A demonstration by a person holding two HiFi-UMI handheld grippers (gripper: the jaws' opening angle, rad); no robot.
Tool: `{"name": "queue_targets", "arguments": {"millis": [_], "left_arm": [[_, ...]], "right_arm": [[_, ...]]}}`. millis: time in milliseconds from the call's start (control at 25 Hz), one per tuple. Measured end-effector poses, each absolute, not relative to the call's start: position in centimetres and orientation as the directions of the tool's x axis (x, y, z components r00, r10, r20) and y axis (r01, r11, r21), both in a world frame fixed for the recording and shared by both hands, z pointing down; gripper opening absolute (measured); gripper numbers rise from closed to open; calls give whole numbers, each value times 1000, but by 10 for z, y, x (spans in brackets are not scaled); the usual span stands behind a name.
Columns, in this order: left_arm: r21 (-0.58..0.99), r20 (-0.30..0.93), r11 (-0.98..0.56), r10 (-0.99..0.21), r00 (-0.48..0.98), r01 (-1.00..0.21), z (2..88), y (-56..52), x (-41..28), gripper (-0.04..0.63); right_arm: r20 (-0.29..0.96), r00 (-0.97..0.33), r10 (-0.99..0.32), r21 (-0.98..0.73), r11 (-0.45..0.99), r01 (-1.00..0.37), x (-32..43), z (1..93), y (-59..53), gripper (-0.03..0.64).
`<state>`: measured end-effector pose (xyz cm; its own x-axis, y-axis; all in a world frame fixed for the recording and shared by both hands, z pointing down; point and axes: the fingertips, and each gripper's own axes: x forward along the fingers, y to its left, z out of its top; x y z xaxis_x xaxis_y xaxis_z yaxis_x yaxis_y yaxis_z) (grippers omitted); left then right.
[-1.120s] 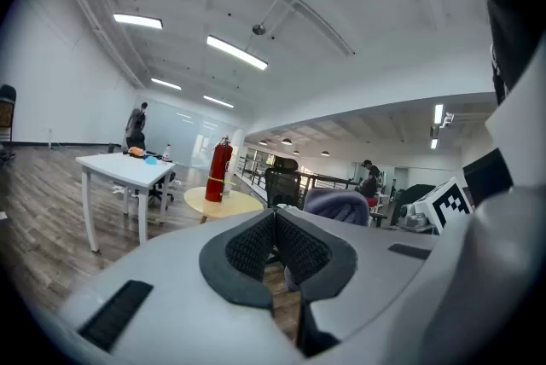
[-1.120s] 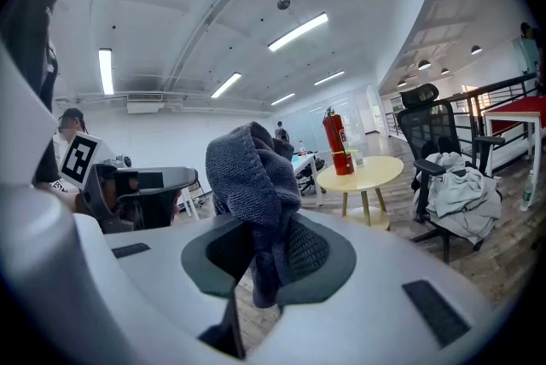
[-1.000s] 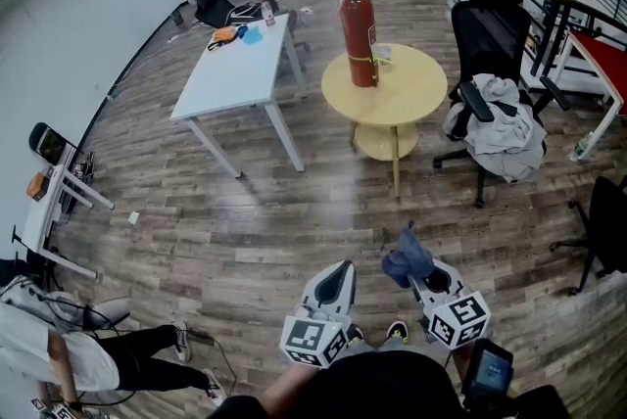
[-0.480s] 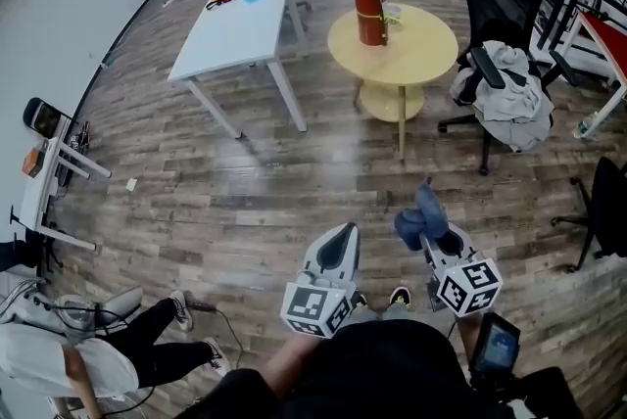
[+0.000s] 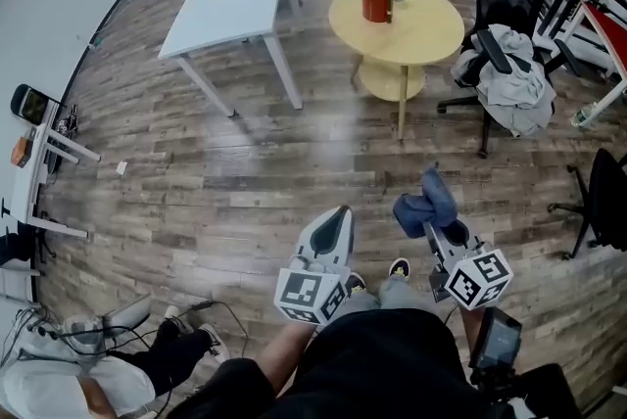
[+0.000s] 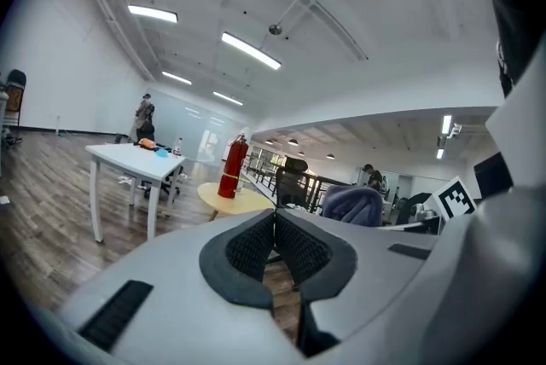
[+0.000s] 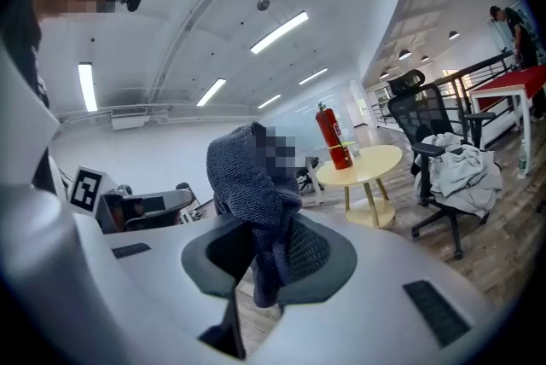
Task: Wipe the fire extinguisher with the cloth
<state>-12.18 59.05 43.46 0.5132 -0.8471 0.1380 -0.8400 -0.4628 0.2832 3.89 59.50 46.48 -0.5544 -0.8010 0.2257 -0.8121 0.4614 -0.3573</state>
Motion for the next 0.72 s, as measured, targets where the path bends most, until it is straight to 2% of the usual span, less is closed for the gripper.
{"name": "queue_targets", "arguments": {"millis": [120, 360, 720], "left_arm": [[282, 137, -464, -847, 514, -840, 437, 579, -119, 23], [261, 166, -464, -842, 513, -846, 446, 542, -92, 23], [205, 211, -455, -844, 493, -867, 445, 455, -37, 23]], "right_arm": [[201, -592, -780, -332, 515, -791, 39, 464, 590, 71], [234, -551, -801, -340, 463, -818, 74, 482, 547, 71], [220, -571, -791, -381, 469, -797, 134, 483, 448, 72]]}}
